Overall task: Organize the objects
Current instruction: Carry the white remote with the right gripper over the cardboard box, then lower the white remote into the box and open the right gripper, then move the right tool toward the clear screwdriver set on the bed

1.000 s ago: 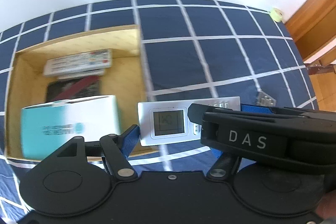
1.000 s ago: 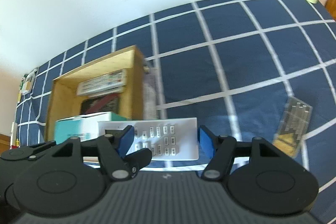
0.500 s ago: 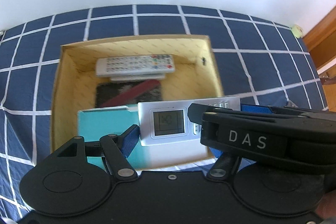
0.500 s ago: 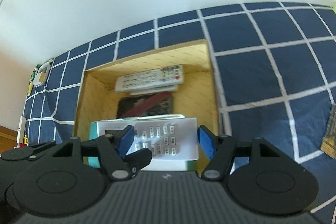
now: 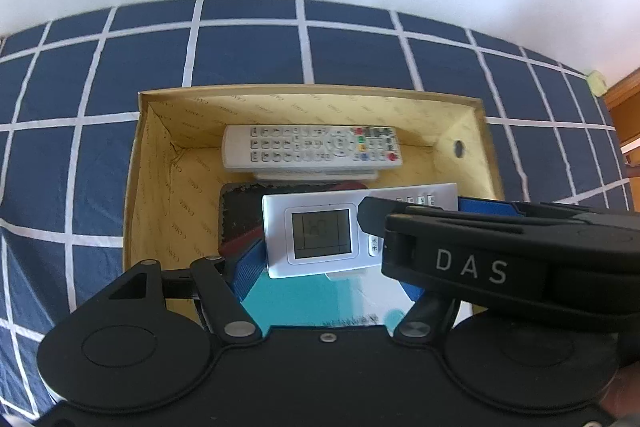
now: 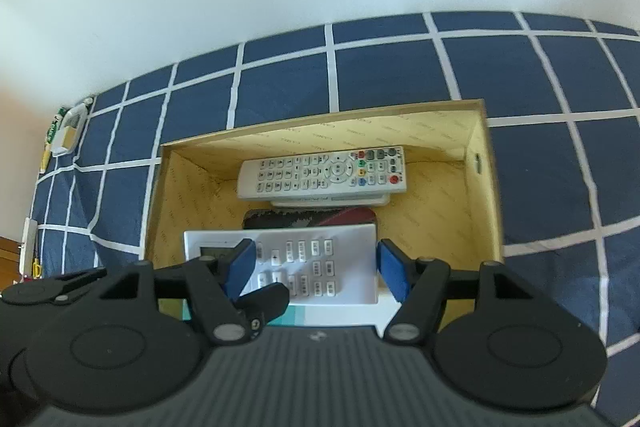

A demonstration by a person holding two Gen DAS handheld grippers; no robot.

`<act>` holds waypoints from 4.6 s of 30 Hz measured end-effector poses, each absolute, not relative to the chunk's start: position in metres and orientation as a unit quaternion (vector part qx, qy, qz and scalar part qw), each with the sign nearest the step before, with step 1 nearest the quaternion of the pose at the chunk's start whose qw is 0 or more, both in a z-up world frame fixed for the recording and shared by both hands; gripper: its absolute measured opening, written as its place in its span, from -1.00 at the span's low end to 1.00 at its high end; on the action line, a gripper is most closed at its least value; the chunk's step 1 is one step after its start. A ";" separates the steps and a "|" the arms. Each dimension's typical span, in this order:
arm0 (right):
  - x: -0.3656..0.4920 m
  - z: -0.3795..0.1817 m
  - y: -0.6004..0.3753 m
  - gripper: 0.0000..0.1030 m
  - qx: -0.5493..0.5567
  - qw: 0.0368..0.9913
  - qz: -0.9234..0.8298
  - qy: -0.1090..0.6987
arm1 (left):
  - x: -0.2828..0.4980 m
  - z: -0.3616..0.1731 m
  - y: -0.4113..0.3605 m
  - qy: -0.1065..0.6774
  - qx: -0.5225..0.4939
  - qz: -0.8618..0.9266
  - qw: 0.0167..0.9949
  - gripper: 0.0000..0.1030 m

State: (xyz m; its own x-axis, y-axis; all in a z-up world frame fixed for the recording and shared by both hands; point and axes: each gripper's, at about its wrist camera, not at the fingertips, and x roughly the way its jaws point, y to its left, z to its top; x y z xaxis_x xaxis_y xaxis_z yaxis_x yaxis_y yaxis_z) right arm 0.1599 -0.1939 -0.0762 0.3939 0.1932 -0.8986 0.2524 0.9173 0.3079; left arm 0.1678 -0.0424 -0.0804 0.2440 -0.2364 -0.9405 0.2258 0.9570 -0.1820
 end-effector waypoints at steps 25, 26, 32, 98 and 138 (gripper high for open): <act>0.223 -0.171 -0.200 0.28 0.221 0.764 -0.019 0.606 | 0.223 -0.166 -0.039 0.653 -0.001 -0.140 0.744 0.31; 0.224 -0.172 -0.200 0.28 0.222 0.763 -0.020 0.606 | 0.224 -0.167 -0.039 0.654 -0.001 -0.140 0.744 0.31; 0.227 -0.180 -0.201 0.28 0.226 0.761 -0.026 0.608 | 0.228 -0.174 -0.041 0.655 0.001 -0.142 0.742 0.31; 0.010 -0.042 -0.287 1.00 0.200 0.831 -0.069 0.515 | 0.029 -0.046 -0.083 0.586 0.010 -0.103 0.804 1.00; -0.038 -0.120 -0.543 1.00 -0.033 0.783 0.072 0.617 | -0.038 -0.114 -0.338 0.612 -0.044 -0.014 0.790 1.00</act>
State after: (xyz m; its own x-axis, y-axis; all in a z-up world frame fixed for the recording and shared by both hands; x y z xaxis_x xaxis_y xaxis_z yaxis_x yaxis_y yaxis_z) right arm -0.0384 -0.5427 -0.1204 0.2287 0.0718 -0.9708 -0.1527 0.9876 0.0371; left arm -0.0376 -0.3375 -0.1141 0.2505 -0.0757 -0.9651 -0.0320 0.9957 -0.0864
